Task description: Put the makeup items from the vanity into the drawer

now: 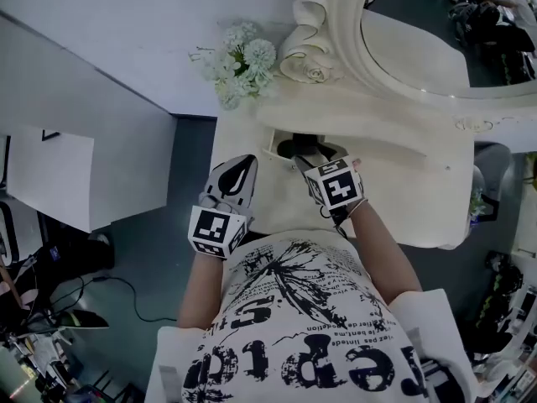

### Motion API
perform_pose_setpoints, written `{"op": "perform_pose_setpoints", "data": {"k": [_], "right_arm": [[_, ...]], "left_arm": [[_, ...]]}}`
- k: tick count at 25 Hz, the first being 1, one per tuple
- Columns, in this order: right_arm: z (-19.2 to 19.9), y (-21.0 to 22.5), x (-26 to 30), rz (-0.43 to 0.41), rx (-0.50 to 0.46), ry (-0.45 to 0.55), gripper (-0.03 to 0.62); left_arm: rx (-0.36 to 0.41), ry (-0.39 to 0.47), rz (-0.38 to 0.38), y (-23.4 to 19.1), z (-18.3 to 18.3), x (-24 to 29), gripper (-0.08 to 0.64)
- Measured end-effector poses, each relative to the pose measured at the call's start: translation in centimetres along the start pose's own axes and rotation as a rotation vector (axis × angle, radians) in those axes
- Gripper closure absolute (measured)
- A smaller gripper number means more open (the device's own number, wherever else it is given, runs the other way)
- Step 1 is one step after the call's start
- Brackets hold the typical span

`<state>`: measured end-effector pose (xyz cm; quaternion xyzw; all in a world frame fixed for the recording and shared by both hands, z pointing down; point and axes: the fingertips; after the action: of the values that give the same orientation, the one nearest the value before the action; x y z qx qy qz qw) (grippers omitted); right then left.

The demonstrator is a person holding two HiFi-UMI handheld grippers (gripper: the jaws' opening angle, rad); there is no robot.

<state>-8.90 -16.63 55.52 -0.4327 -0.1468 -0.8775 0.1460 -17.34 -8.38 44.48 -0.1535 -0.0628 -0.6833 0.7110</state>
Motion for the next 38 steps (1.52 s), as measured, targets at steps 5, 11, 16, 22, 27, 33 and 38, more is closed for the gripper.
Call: {"op": "perform_pose_setpoints", "data": {"k": [5, 11, 16, 22, 27, 33, 38], "right_arm": [[0.6, 2.8, -2.2, 0.073, 0.08, 0.037, 0.351], [4.8, 6.9, -4.0, 0.171, 0.183, 0.021, 0.351], [9.2, 8.5, -4.1, 0.231, 0.281, -0.034, 0.351], [11.9, 9.4, -2.9, 0.273, 0.406, -0.076, 0.351], [12.6, 10.2, -1.6, 0.308, 0.507, -0.096, 0.351], [14.2, 9.6, -0.7, 0.352, 0.482, -0.204, 0.452], [13.9, 9.3, -0.8, 0.342, 0.457, -0.229, 0.535]], "left_arm": [[0.01, 0.007, 0.054, 1.2, -0.2, 1.6, 0.54], [0.029, 0.006, 0.129, 3.8, 0.1, 4.0, 0.539], [0.041, -0.018, 0.186, 5.6, 0.9, 5.3, 0.538], [0.051, -0.062, 0.217, 6.5, 1.9, 5.5, 0.54], [0.046, -0.099, 0.22, 6.0, 2.5, 5.7, 0.538], [0.046, -0.111, 0.229, 5.5, 2.8, 5.9, 0.538], [0.041, -0.119, 0.227, 4.9, 2.8, 5.9, 0.538]]}}
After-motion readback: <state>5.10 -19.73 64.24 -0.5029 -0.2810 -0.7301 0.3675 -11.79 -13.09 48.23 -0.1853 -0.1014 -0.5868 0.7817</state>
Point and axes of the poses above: the fingertips, and each gripper's own axes: x forward along the fingers, y to its right, z out of its underside
